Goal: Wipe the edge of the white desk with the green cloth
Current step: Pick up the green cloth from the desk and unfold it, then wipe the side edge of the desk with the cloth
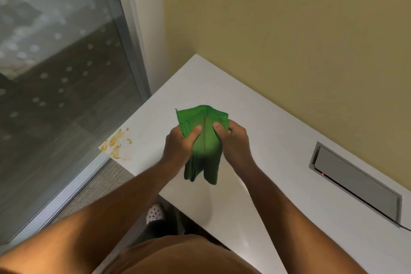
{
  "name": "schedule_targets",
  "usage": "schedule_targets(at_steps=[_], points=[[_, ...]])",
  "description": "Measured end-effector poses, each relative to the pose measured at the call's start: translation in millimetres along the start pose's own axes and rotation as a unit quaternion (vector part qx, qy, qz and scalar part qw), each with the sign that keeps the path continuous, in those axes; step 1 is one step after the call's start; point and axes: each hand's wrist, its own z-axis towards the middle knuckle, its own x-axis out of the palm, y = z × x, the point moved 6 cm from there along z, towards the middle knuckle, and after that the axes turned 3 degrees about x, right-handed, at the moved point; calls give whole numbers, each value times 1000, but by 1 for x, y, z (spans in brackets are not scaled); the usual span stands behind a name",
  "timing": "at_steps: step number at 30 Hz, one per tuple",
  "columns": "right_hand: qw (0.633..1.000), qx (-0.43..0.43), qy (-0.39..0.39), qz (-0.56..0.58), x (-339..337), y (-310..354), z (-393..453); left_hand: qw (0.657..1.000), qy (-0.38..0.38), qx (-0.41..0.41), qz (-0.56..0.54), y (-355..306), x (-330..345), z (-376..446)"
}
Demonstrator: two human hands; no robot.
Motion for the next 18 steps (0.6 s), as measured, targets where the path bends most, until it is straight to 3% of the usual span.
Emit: schedule_targets(at_steps=[5,11,15,18], points=[[998,-11,33,47,7,12,19,994,42,-35,-97,17,-60,37],[995,-49,91,-17,24,43,62,995,70,24,69,-3,-119,90],[987,-117,53,-93,38,57,87,957,-7,194,217,-36,-141,112],[986,-138,30,-93,52,40,93,918,18,289,270,-37,-147,111]])
